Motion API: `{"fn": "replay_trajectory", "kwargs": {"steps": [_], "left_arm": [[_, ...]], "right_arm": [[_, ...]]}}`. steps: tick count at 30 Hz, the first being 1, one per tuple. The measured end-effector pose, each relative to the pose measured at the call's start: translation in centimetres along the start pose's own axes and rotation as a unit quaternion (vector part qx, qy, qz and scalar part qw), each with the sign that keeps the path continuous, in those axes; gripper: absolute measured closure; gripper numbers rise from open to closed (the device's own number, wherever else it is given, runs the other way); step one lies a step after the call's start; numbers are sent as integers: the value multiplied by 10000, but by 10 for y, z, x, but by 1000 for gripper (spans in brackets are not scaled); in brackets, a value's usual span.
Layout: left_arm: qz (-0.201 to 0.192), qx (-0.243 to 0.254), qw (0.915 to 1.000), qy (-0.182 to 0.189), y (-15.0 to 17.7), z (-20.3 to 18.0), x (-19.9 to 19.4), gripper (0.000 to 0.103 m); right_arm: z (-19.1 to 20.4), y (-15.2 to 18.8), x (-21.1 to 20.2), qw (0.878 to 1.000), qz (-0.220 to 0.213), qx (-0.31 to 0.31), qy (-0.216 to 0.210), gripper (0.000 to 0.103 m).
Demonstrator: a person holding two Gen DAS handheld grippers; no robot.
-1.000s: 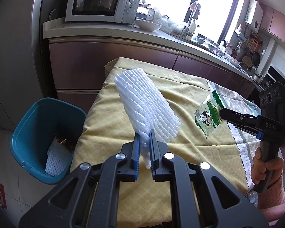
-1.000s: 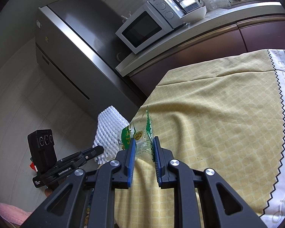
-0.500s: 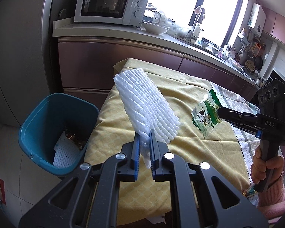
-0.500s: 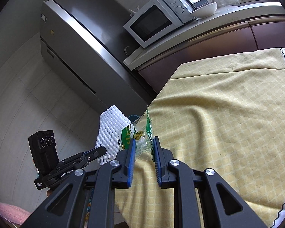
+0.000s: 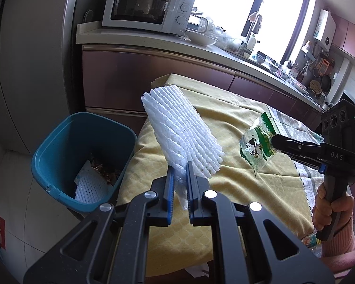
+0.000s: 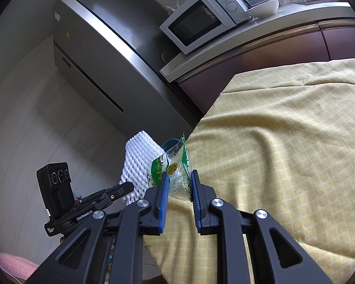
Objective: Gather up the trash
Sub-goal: 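Carry the foam net and green snack bag over the teal bin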
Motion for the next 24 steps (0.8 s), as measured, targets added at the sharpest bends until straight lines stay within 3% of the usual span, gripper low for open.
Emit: {"fn": "replay_trajectory", "kwargs": {"steps": [24], "left_arm": [[-130,-135,9997,-156,1,19,-16,93]], "right_arm": [[17,-1,18,9996,146,-185,-142,86]]}}
Point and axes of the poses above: each gripper's, at about its wrist camera, not at the fingertips, and x roughly the way its jaws point, z to its left, y to its underside, the point moved 6 cm from there along x, roughly the way its jaws point, and after that the axes turned 6 degrees about y, right-handed, at the moved point
